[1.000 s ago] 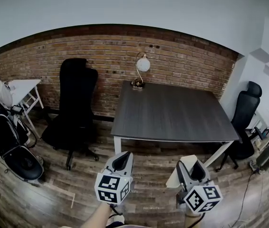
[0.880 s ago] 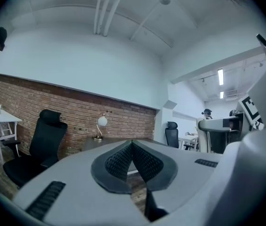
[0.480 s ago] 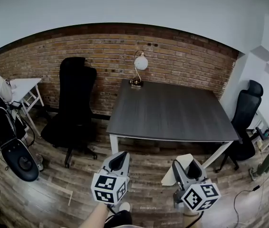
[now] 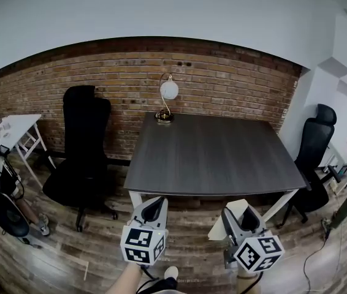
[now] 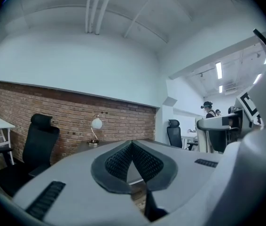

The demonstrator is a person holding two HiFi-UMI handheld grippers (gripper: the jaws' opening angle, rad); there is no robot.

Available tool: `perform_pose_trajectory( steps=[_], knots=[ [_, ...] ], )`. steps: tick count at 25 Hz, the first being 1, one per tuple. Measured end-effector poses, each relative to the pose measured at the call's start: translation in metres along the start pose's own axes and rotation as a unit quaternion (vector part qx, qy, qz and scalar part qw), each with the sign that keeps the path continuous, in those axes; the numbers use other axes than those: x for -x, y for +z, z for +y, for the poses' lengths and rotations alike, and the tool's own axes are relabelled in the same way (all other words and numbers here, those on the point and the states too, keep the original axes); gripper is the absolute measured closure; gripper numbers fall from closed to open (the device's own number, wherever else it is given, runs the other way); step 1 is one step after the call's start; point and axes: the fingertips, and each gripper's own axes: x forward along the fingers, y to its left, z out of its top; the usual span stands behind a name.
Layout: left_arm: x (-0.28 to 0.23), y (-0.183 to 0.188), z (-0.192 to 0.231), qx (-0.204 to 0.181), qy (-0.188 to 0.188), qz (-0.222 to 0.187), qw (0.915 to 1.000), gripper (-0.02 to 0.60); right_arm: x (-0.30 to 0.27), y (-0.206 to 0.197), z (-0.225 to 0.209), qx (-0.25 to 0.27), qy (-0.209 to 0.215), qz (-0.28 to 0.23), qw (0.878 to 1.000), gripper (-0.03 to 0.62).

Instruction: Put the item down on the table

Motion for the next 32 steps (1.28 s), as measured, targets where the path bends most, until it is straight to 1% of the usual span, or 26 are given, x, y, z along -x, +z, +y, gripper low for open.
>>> perform_pose_trajectory(
  steps=[3, 6, 15, 25, 32],
  knots=[
    [-0.030, 0.005, 0.006, 0.005, -0.004, 0.001, 1.0000, 0.563, -0.021, 0.009, -0.013, -0.004, -0.008, 0.002, 1.000, 0.298],
    [-0.057, 0.007, 0.011, 0.001, -0.010, 0.003, 0.9999, 0.563, -0.040, 0.014, -0.031, -0.006, -0.018, 0.000, 1.000, 0.298],
    [-0.123, 0.012, 0.036, 0.002, -0.019, 0.004, 0.9998, 0.563, -0.095, 0.023, -0.068, -0.012, -0.037, -0.001, 0.999, 0.298],
    [-0.175, 0.008, 0.062, 0.010, -0.025, 0.008, 0.9996, 0.563, -0.145, 0.032, -0.092, -0.004, -0.050, 0.006, 0.999, 0.298],
    [-0.195, -0.001, 0.076, 0.013, -0.028, 0.022, 0.9993, 0.563, -0.171, 0.027, -0.103, -0.009, -0.054, 0.020, 0.998, 0.298]
  ],
)
